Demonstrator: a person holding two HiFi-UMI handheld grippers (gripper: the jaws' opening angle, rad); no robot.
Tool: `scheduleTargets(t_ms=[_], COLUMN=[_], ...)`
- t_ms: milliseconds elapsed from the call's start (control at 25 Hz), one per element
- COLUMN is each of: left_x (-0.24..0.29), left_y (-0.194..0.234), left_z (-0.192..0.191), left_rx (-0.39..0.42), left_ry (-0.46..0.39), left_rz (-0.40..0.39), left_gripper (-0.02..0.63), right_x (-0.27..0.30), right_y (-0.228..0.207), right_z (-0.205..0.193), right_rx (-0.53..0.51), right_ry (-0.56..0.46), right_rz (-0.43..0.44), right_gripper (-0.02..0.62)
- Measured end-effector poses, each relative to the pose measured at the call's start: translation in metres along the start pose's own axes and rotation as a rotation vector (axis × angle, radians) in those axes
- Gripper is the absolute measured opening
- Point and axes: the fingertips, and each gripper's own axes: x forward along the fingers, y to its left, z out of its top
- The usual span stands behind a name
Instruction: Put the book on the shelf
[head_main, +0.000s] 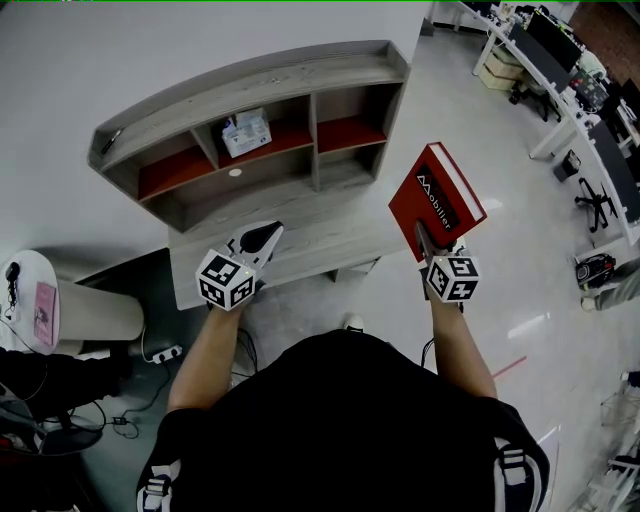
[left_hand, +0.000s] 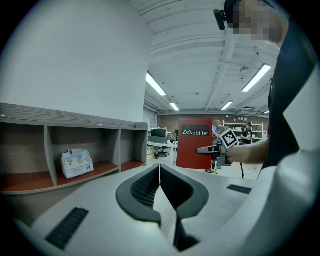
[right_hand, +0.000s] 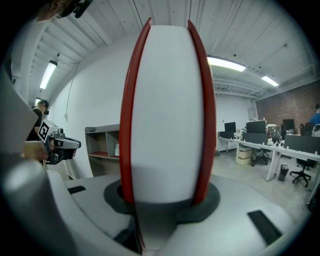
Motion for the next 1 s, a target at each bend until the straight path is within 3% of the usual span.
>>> scheduleTargets(t_ms=[1000], left_x=[0.077], left_y=[-0.003], left_z=[0.003], left_rx=[-0.009], left_ry=[0.057], left_rz=[0.021], left_gripper=[0.023], right_x=[0.047], right_y=[-0.064], right_z=[0.006], right_rx=[0.023], right_ry=[0.012], right_rz=[0.068], right_gripper=[0.173])
